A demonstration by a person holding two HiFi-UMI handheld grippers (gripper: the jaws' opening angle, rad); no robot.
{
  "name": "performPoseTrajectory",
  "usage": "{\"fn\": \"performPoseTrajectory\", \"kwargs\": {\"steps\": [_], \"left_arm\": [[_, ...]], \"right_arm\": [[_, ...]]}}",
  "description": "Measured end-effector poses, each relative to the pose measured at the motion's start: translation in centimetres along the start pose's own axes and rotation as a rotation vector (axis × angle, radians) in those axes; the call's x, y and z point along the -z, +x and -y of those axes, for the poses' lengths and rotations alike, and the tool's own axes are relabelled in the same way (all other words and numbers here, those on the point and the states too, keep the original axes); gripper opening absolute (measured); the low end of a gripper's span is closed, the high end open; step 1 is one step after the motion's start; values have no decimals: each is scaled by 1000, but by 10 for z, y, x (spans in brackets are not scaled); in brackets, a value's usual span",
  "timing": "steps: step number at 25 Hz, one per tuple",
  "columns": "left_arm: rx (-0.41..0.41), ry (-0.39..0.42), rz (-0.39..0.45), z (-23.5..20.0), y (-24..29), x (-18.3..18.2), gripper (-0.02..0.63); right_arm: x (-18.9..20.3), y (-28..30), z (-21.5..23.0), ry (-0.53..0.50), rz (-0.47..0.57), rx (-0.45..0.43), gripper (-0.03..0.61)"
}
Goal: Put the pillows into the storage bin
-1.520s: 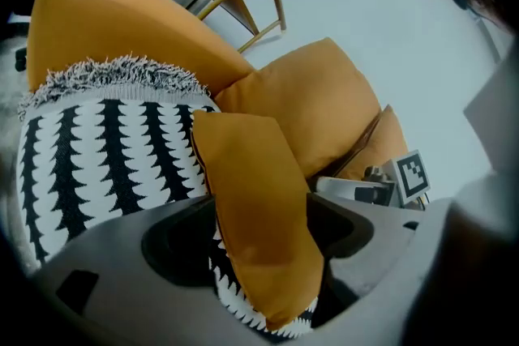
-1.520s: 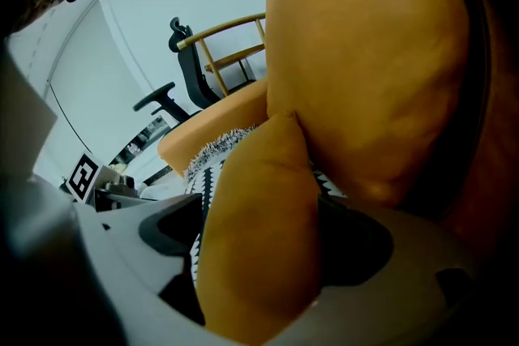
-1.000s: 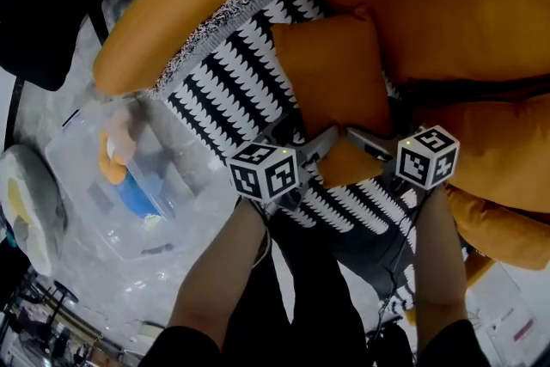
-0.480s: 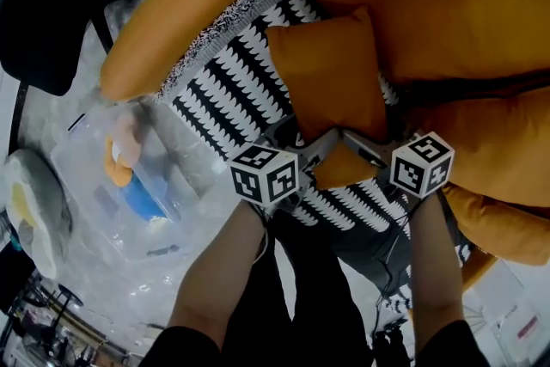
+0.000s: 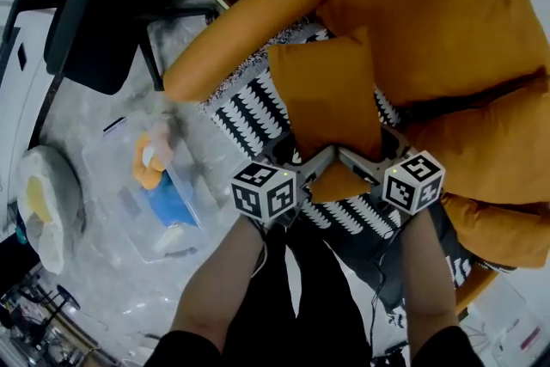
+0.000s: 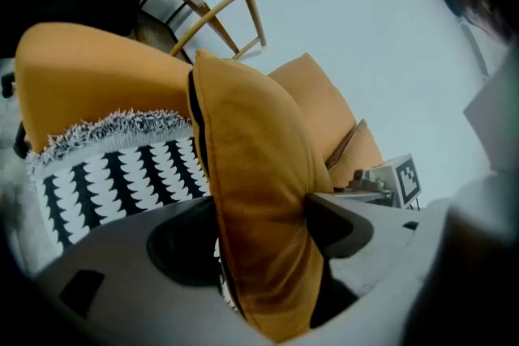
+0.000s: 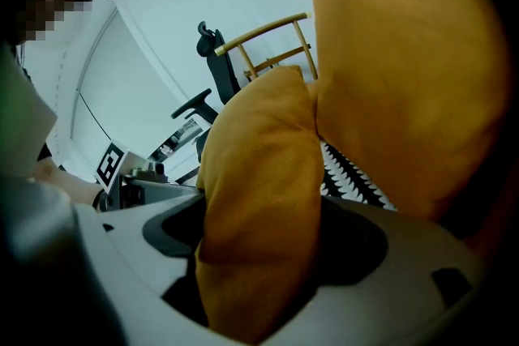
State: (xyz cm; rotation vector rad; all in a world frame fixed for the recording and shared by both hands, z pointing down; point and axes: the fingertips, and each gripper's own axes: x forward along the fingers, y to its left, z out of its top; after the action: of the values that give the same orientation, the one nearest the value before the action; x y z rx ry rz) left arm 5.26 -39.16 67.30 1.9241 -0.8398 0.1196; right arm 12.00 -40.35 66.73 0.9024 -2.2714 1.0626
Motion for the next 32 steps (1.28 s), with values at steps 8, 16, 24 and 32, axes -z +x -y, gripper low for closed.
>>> {"fn": "performPoseTrajectory", "kwargs": {"steps": [8, 16, 24, 32], "left_arm": [[-28, 34, 61, 32, -75, -41, 333], [-56, 88, 101, 65, -148, -80, 331], [-91, 129, 177, 94, -218, -112, 328], [-158, 187, 255, 119, -284, -137, 326]], "right_arm": [[-43, -20, -77, -57, 27, -30, 416], [-83, -41, -152, -91, 74, -62, 415], [-118, -59, -223, -159, 116, -105, 414], [-146, -73, -290, -223, 163, -188, 413]]}}
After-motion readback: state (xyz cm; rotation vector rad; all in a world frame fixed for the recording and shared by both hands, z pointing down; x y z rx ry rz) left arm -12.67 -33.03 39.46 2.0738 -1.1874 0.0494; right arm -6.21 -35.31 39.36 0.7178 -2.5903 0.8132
